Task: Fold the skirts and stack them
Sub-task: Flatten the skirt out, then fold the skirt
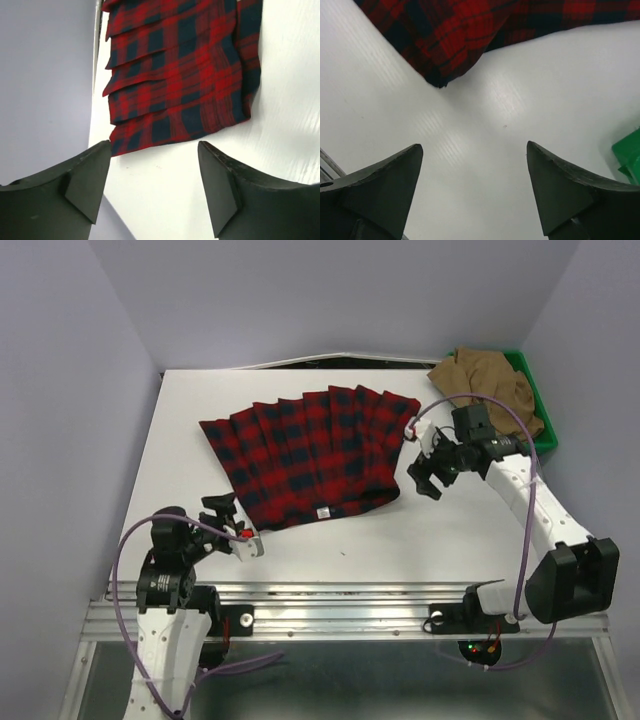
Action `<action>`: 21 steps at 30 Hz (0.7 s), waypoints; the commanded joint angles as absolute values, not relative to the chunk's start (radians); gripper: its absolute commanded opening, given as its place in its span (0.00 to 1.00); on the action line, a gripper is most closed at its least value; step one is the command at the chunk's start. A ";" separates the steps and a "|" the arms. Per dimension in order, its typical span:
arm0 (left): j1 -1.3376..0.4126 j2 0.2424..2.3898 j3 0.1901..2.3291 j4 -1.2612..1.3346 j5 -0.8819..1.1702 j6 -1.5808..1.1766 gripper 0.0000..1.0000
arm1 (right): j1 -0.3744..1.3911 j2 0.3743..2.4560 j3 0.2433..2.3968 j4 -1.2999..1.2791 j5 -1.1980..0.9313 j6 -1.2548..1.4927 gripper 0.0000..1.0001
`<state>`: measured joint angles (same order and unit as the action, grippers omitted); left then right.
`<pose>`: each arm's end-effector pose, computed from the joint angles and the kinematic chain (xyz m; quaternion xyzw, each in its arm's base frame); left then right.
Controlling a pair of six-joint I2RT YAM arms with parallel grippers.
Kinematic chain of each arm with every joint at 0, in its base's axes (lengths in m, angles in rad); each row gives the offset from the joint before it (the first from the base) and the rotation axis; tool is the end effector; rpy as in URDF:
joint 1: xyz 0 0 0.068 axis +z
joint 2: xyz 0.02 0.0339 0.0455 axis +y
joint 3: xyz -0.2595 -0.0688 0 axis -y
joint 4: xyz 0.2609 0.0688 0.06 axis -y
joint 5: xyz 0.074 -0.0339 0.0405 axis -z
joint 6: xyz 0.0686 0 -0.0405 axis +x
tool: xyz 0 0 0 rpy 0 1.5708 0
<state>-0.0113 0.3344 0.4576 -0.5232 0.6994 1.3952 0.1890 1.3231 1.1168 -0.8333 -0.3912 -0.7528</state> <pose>0.1424 -0.0458 0.2410 0.6508 0.4748 0.1113 0.5819 0.2835 0.0809 0.2519 -0.4749 0.8204 0.1085 0.2995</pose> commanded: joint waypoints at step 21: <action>-0.400 1.293 1.002 -0.351 0.299 0.634 0.68 | 0.210 1.904 1.382 -0.801 -0.495 -0.206 0.49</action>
